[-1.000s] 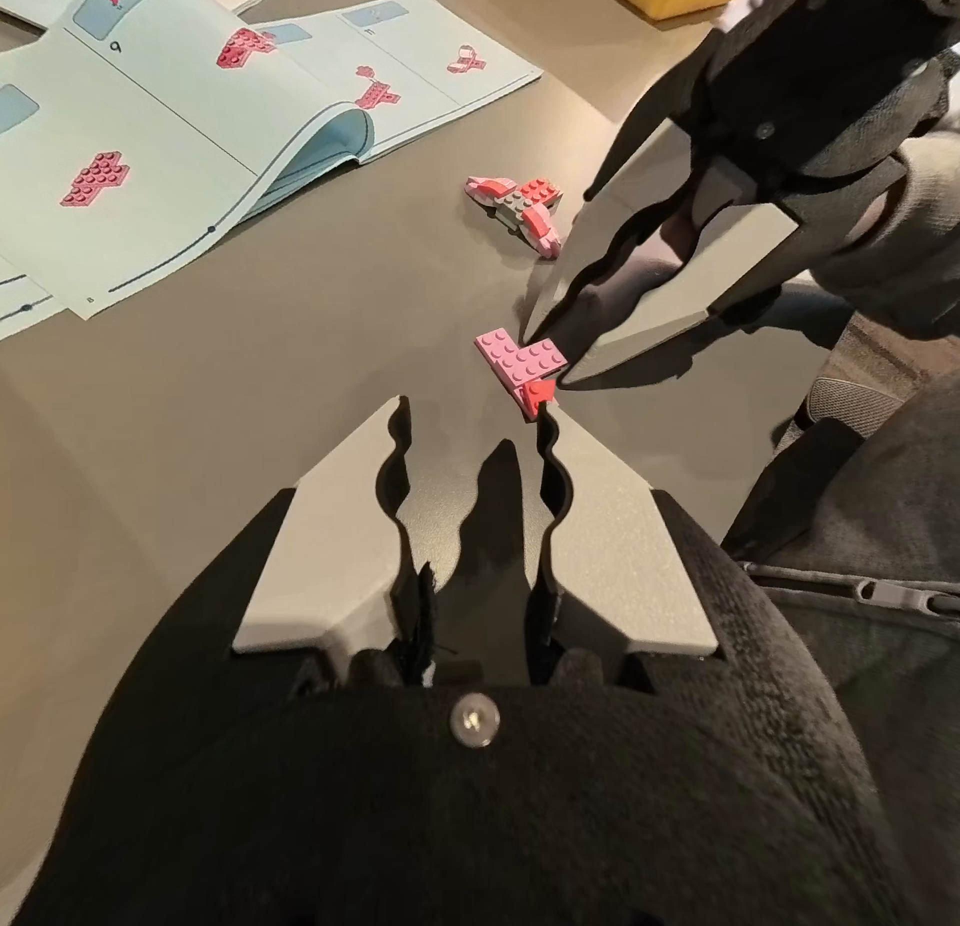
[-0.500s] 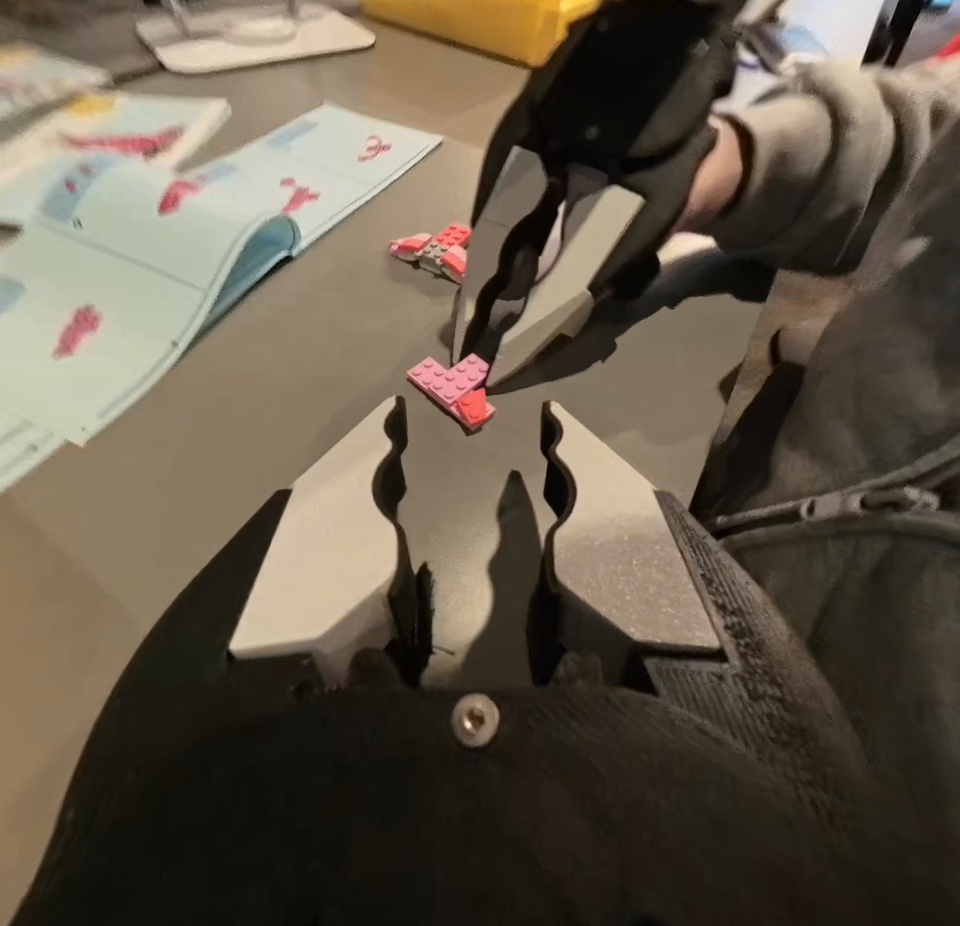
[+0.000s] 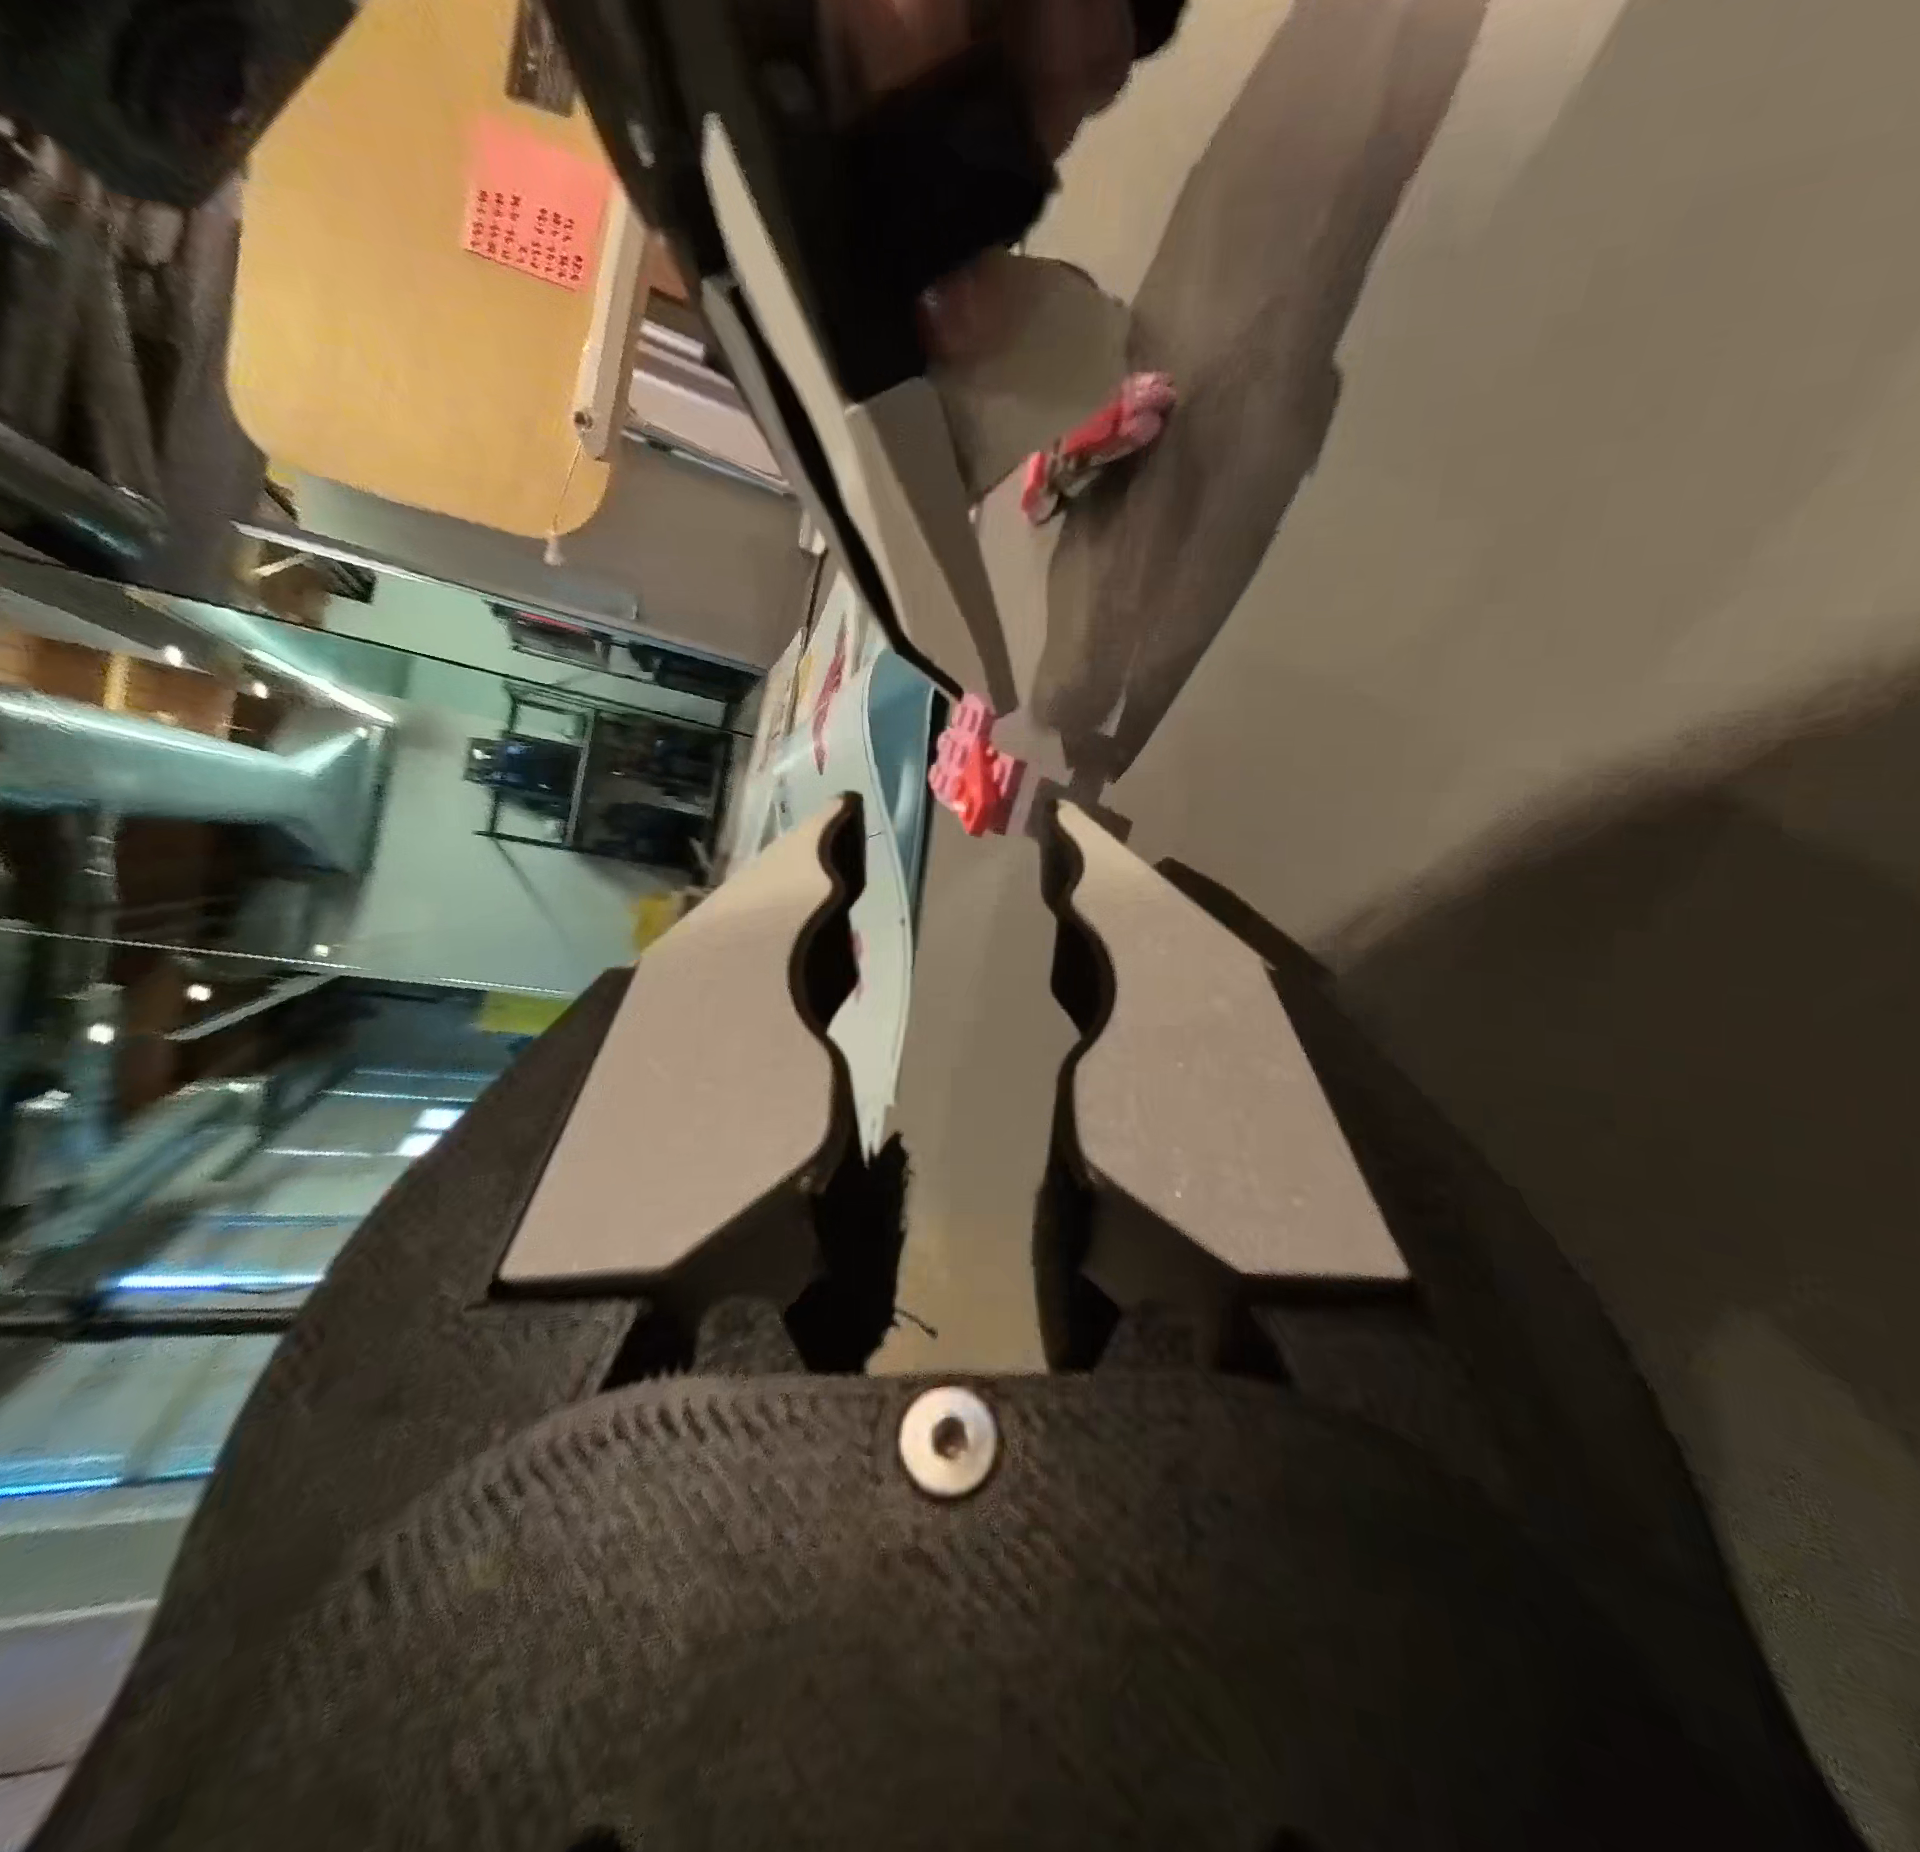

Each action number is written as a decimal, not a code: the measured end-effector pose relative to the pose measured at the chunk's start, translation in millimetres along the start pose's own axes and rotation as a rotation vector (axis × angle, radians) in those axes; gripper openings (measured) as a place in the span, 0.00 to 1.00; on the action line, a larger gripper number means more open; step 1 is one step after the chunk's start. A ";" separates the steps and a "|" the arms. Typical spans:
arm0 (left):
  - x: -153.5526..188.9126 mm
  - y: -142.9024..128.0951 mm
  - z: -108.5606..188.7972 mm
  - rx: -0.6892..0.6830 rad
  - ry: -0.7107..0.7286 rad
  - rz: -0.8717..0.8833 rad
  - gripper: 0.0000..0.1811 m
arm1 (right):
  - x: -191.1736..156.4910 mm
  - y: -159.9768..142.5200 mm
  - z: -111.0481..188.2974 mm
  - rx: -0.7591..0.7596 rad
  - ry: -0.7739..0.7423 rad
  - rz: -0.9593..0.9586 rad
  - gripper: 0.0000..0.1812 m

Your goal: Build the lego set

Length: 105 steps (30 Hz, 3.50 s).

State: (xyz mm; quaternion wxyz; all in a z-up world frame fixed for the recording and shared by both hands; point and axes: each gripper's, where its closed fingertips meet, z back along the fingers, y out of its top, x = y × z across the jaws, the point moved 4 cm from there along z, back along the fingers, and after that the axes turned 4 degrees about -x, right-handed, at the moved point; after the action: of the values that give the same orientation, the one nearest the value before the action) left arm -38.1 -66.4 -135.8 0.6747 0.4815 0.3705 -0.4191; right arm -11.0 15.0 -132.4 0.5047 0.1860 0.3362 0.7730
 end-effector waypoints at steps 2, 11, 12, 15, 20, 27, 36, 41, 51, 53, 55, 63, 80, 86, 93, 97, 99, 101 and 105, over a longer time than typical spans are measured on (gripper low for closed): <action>2.1 -1.3 -3.3 -0.019 0.017 -0.070 0.14 | 0.1 1.6 -0.5 -0.002 -0.001 -0.013 0.08; 10.9 -6.8 -12.4 -0.094 0.065 -0.216 0.22 | -5.3 4.2 -0.8 0.017 0.029 -0.020 0.08; 10.8 -7.2 -12.9 -0.097 0.065 -0.213 0.22 | -5.9 4.9 -0.4 0.021 0.033 -0.019 0.08; 11.5 -7.4 -14.6 -0.107 0.074 -0.229 0.21 | -7.9 6.0 -0.1 0.029 0.041 -0.016 0.08; 11.9 -7.7 -15.3 -0.122 0.090 -0.255 0.16 | -9.3 5.9 -0.4 0.034 0.046 -0.030 0.08; 9.8 -9.9 -18.7 -0.168 0.133 -0.292 0.07 | -8.8 8.6 1.0 0.055 0.031 -0.048 0.08; 7.3 -8.2 -21.1 -0.195 0.171 -0.328 0.06 | -5.4 8.5 2.9 0.091 0.050 -0.119 0.08; 4.4 -9.0 -20.6 -0.194 0.174 -0.308 0.05 | -5.0 7.0 2.0 0.108 0.038 -0.046 0.08; 5.8 -9.9 -21.1 -0.160 0.084 -0.166 0.04 | -22.7 5.4 -7.7 0.146 -0.282 0.720 0.18; 5.5 -10.0 -20.5 -0.150 0.067 -0.127 0.05 | -25.5 4.3 -13.0 0.144 -0.352 0.841 0.14; 5.5 -9.9 -19.9 -0.142 0.057 -0.105 0.05 | -29.4 4.3 -15.9 0.157 -0.385 0.917 0.11; 6.9 -9.4 -17.0 -0.124 0.054 -0.100 0.06 | -33.8 6.4 -14.7 0.170 -0.450 1.021 0.03; 5.1 -9.5 -12.7 -0.077 -0.018 0.046 0.04 | -21.1 2.0 -13.9 0.184 -0.390 0.857 0.06; 6.3 -9.3 -12.3 -0.082 -0.004 0.006 0.05 | -25.1 2.2 -13.8 0.191 -0.434 0.943 0.06; 9.2 -8.3 -12.6 -0.078 -0.027 0.009 0.05 | -33.5 1.4 -14.7 0.202 -0.426 1.022 0.03; 13.3 -7.4 -11.3 -0.043 -0.082 0.037 0.06 | -35.2 -0.9 -14.7 0.188 -0.332 0.946 0.02; 13.2 -6.3 -7.7 0.019 -0.140 0.106 0.07 | -36.7 -0.4 -12.2 0.231 -0.228 0.841 0.02; 7.3 -1.9 -1.5 0.120 -0.185 0.217 0.09 | -38.4 3.9 -5.0 0.312 -0.121 0.733 0.02; -9.8 10.8 13.0 0.348 -0.346 0.512 0.11 | -44.1 14.4 14.7 0.494 0.100 0.552 0.02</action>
State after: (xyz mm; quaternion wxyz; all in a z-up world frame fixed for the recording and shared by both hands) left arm -30.6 -74.8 -119.9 0.7185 0.5883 0.0412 -0.3687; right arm 7.4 -23.9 -109.6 0.2002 0.3480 0.4738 0.7838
